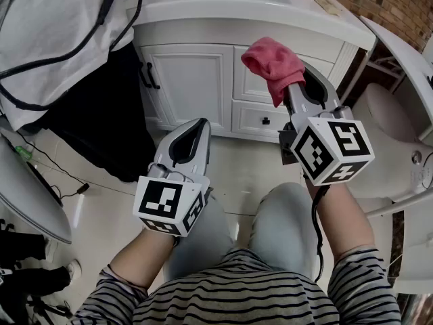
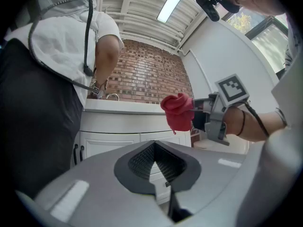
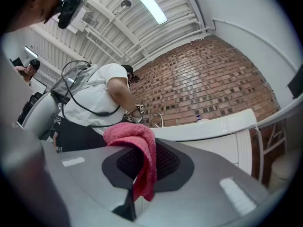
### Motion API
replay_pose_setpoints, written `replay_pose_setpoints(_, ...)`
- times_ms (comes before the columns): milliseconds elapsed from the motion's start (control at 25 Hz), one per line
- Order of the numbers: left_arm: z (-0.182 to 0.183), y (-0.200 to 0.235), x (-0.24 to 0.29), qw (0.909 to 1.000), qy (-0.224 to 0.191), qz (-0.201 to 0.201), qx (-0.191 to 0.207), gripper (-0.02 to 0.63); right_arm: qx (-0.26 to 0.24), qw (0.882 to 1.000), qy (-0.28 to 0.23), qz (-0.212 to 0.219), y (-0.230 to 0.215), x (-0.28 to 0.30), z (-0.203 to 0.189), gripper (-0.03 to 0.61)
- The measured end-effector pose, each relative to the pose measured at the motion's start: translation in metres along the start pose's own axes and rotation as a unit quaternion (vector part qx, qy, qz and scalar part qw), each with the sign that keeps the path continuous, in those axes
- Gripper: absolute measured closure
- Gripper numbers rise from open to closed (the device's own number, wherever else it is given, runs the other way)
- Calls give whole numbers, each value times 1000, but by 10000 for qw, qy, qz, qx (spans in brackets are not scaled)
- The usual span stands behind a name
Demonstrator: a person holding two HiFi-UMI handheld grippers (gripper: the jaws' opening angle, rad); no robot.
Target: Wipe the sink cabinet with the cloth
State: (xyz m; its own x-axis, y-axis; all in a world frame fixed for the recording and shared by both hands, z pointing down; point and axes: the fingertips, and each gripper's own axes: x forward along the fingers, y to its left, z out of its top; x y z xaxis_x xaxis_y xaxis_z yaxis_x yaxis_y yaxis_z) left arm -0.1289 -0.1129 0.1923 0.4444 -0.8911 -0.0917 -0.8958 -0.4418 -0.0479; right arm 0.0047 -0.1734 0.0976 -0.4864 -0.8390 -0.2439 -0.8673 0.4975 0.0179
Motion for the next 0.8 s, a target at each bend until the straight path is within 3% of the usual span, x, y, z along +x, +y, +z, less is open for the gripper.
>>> replay_pose_setpoints(400, -7, 31, 0, 9997, 198, 104, -84, 614, 742, 9942, 670, 409, 5, 136, -50, 545)
replay_pose_setpoints(800, -25, 37, 10, 9991, 343, -26, -252, 614, 613, 9960, 626, -180, -21, 164, -79, 545)
